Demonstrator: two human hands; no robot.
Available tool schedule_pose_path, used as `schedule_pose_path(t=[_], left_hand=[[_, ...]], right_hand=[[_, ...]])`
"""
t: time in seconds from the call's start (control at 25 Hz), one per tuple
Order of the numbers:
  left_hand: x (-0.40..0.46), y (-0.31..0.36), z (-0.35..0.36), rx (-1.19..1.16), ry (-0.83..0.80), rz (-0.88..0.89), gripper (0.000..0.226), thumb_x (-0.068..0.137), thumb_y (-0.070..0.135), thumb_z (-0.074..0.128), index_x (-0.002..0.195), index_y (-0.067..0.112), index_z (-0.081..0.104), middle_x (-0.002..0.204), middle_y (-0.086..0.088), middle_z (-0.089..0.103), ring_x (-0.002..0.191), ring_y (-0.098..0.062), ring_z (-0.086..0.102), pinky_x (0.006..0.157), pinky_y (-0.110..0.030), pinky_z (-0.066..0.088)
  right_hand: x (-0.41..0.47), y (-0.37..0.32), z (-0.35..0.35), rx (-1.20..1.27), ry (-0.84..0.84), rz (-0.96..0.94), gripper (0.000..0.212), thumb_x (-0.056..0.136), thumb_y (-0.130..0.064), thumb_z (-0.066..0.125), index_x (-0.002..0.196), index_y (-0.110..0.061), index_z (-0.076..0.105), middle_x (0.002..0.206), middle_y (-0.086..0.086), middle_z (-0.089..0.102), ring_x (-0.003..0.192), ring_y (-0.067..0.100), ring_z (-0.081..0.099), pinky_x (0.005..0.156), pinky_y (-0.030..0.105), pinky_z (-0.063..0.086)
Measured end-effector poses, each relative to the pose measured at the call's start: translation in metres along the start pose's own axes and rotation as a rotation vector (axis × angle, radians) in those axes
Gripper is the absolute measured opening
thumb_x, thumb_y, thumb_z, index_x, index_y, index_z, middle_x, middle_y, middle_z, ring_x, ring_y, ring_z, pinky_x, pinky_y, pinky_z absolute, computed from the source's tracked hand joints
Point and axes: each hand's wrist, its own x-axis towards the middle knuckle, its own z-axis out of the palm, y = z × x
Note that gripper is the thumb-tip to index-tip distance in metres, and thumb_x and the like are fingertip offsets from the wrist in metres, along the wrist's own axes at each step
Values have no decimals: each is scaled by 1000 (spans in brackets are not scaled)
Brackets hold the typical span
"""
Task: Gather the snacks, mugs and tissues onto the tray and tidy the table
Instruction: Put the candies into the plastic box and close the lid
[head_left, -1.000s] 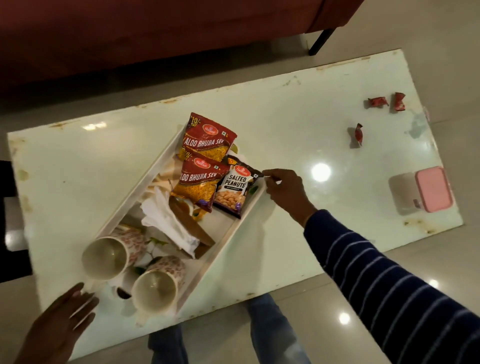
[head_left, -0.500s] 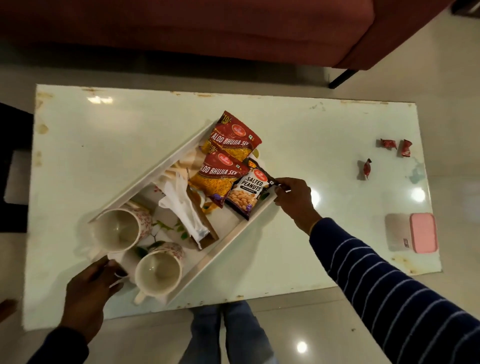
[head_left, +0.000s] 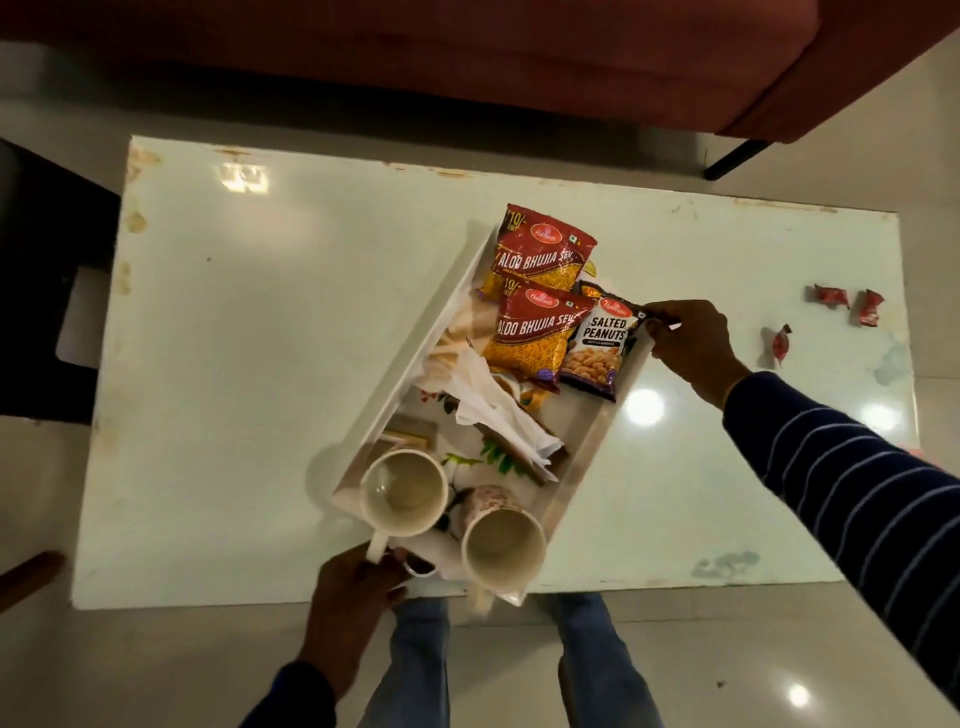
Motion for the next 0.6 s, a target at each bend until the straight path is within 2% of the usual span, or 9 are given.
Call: schedule_pose_path(t=[0.12, 0.16, 0.32, 0.4, 0.48, 0.56, 0.6], left_hand=[[-8, -15, 47, 34, -17, -35, 22, 87, 8, 69, 78, 24, 81, 82, -10, 78, 84, -26, 75, 76, -41, 59], [-11, -18, 62, 33, -10, -40, 22, 87, 9, 69, 77, 24, 81, 81, -9, 79, 83, -25, 75, 75, -40, 59], [-24, -24, 114, -34, -26, -74, 22, 89, 10, 69, 76, 22, 81, 81, -8, 79, 73, -12, 75, 57, -22, 55], [-27, -26, 135, -64, -16, -114, 18, 88, 10, 70, 77, 18, 81, 85, -9, 79, 82, -16, 76, 64, -25, 56], [-28, -29, 150, -82, 0, -150, 12, 89, 11, 69, 84, 13, 79, 89, -9, 79, 90, -21, 75, 71, -30, 56], [-30, -31, 160, -105, 16, -167, 7, 90, 12, 69, 93, 11, 76, 91, -8, 79, 93, -22, 74, 75, -33, 56], [-30, -31, 162, -116, 30, -173, 7, 90, 11, 69, 94, 11, 75, 91, -8, 79, 93, -23, 74, 77, -35, 56]], right_hand=[[19, 20, -23, -39, -2, -41, 24, 91, -6, 59, 110, -8, 73, 109, 14, 73, 93, 33, 69, 88, 44, 56], [25, 26, -30, -49, -3, -56, 25, 91, -5, 58, 110, -9, 73, 108, 13, 73, 94, 34, 69, 89, 44, 55], [47, 41, -54, -65, 3, -87, 28, 91, -3, 54, 111, -7, 73, 111, 14, 73, 97, 31, 68, 89, 41, 55], [56, 47, -61, -62, 15, -104, 28, 91, -2, 54, 110, -6, 74, 111, 14, 73, 95, 23, 66, 82, 26, 53], [63, 50, -65, -71, 21, -134, 27, 91, -1, 55, 109, -4, 74, 110, 14, 73, 96, 14, 61, 69, 4, 40], [69, 50, -68, -52, 14, -159, 26, 90, 1, 55, 106, -3, 74, 108, 15, 74, 94, 14, 61, 60, -3, 35], [72, 49, -68, -39, 9, -170, 25, 90, 1, 55, 105, -2, 75, 106, 15, 74, 93, 14, 62, 63, 0, 38]])
